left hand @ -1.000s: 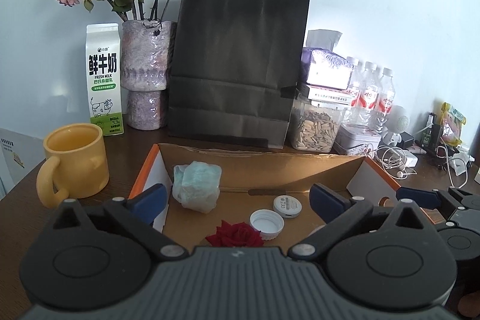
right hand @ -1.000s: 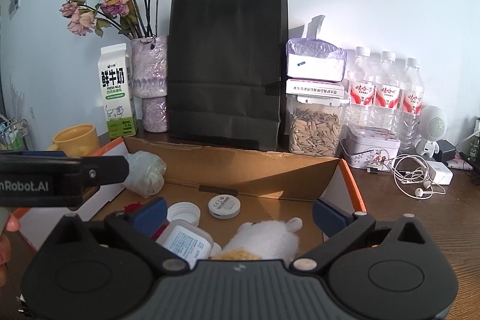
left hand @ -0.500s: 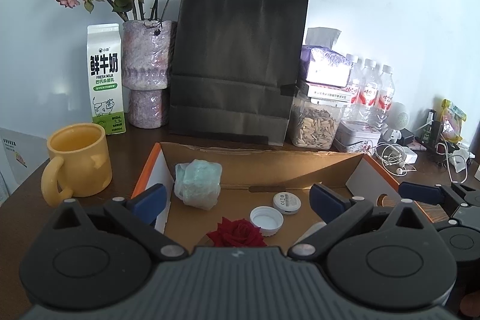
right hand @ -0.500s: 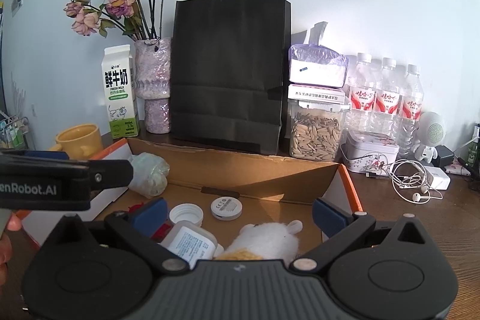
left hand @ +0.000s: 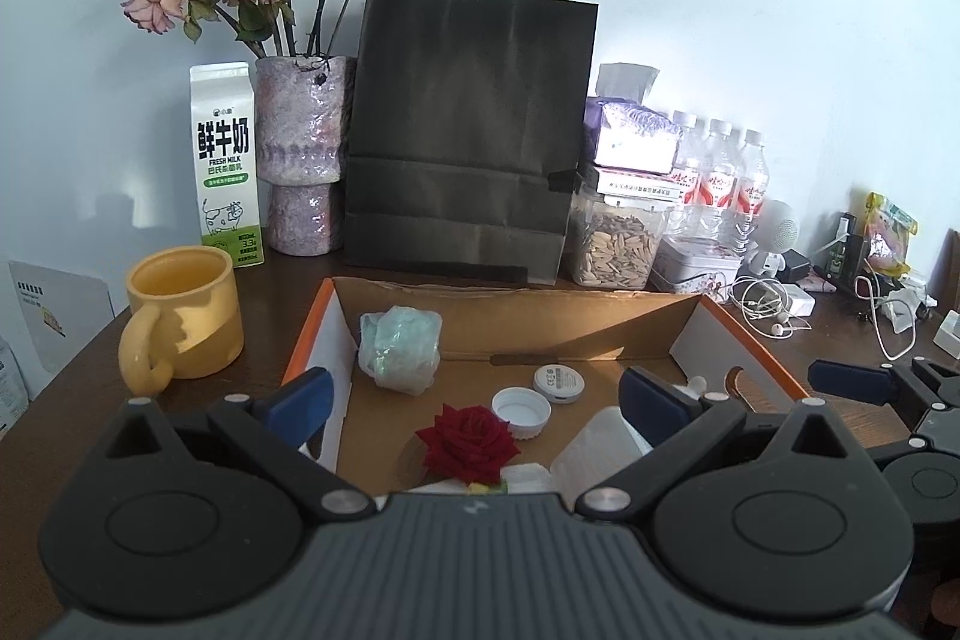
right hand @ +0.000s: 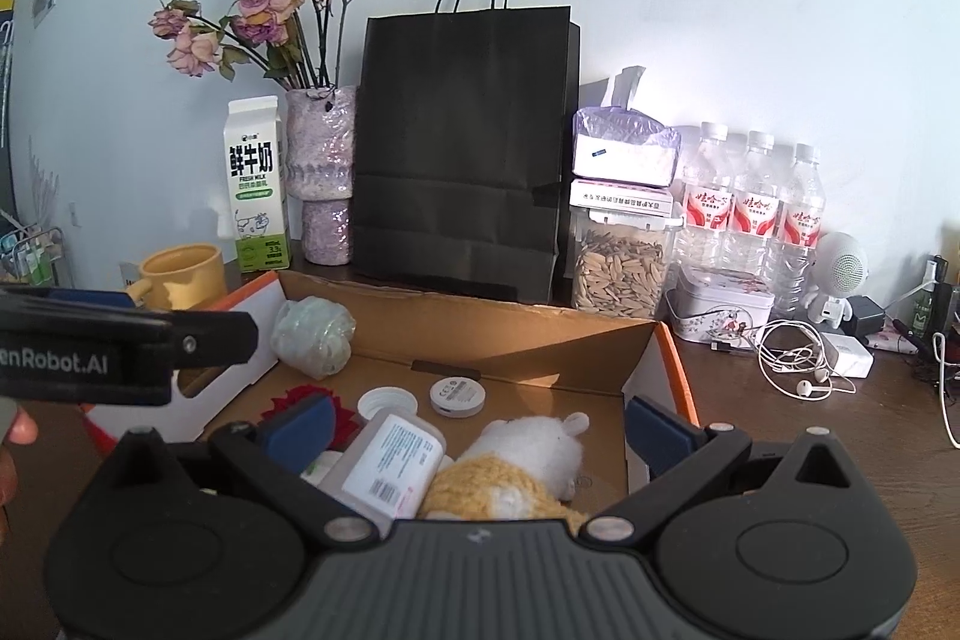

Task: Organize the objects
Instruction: 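Withdraw both grippers from the box back over the table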

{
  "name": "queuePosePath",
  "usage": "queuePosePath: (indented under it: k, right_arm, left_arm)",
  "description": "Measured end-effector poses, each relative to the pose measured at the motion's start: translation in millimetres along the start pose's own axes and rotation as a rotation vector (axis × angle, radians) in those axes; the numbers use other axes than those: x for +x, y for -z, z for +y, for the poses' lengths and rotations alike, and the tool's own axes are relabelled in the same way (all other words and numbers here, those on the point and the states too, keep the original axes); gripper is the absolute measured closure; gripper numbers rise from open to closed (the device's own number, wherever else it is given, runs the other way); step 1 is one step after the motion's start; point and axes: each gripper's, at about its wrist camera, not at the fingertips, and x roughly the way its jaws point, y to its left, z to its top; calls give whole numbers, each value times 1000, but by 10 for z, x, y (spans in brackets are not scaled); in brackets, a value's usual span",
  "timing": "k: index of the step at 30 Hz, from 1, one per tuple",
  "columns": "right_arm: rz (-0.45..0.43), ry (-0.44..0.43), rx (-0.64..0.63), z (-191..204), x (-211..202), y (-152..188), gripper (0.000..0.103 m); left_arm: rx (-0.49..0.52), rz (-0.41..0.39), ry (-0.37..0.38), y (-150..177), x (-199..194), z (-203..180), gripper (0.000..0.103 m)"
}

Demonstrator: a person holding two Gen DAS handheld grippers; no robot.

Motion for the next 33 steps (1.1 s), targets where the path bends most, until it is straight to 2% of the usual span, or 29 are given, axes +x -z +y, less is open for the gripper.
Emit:
queuePosePath:
  k: [14,33]
  right_arm:
    - [41,-10,-14,90,-521,382,0]
    - [141,-59,-32,334,-872,842,0]
  left_arm:
    - [13,40,8,327,-495,59,0]
    - [41,124,26,841,-924,195,0]
